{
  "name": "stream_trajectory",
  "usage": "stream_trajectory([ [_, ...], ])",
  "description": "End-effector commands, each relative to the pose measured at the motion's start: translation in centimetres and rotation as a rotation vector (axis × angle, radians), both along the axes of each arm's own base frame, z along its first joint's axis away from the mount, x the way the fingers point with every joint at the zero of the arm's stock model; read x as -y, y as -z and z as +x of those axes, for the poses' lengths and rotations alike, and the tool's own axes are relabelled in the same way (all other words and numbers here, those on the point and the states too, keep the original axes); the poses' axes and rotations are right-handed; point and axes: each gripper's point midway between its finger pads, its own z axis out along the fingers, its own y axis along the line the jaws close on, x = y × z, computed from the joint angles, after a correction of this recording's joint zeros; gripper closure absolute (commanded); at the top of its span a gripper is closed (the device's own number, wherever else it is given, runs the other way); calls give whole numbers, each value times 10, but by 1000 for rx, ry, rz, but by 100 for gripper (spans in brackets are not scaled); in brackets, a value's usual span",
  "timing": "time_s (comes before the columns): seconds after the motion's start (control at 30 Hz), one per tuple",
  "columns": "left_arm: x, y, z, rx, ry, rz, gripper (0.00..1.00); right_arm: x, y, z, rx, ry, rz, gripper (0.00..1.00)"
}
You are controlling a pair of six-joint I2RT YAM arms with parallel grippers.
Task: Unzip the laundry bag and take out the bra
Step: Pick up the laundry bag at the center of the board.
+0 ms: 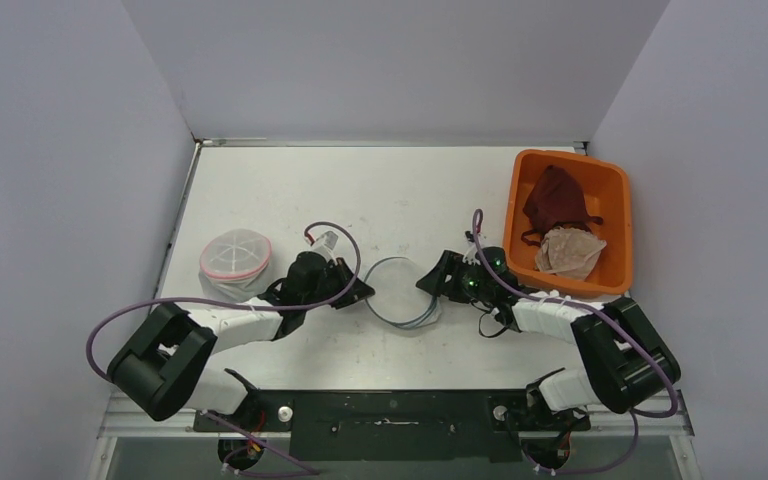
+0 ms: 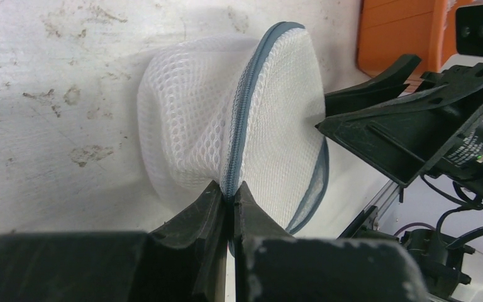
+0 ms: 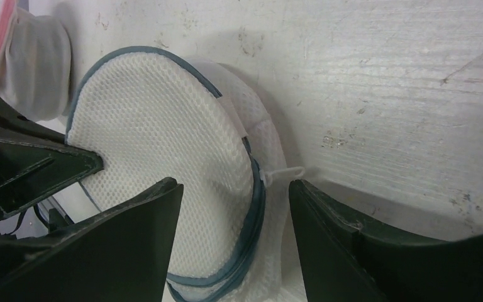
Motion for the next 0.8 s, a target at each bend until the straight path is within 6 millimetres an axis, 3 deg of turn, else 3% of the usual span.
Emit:
stream_trajectory([
  [0.0, -4, 11, 4, 10, -5, 32, 100, -19, -28, 15, 115, -37, 77, 39],
  [0.17, -4, 28, 2, -31, -2, 59, 100, -13, -18, 10, 122, -24, 33, 53],
  [0.57, -7, 62, 2, -88, -9, 121, 100, 10, 14, -9, 157, -10, -161, 61],
  [0.67, -5, 60, 2, -82, -9, 117, 100, 13, 8, -9, 171, 3, -160, 53],
  [0.77, -4, 54, 3, -67, -5, 119, 100, 16, -17, -3, 224, 46, -154, 38],
])
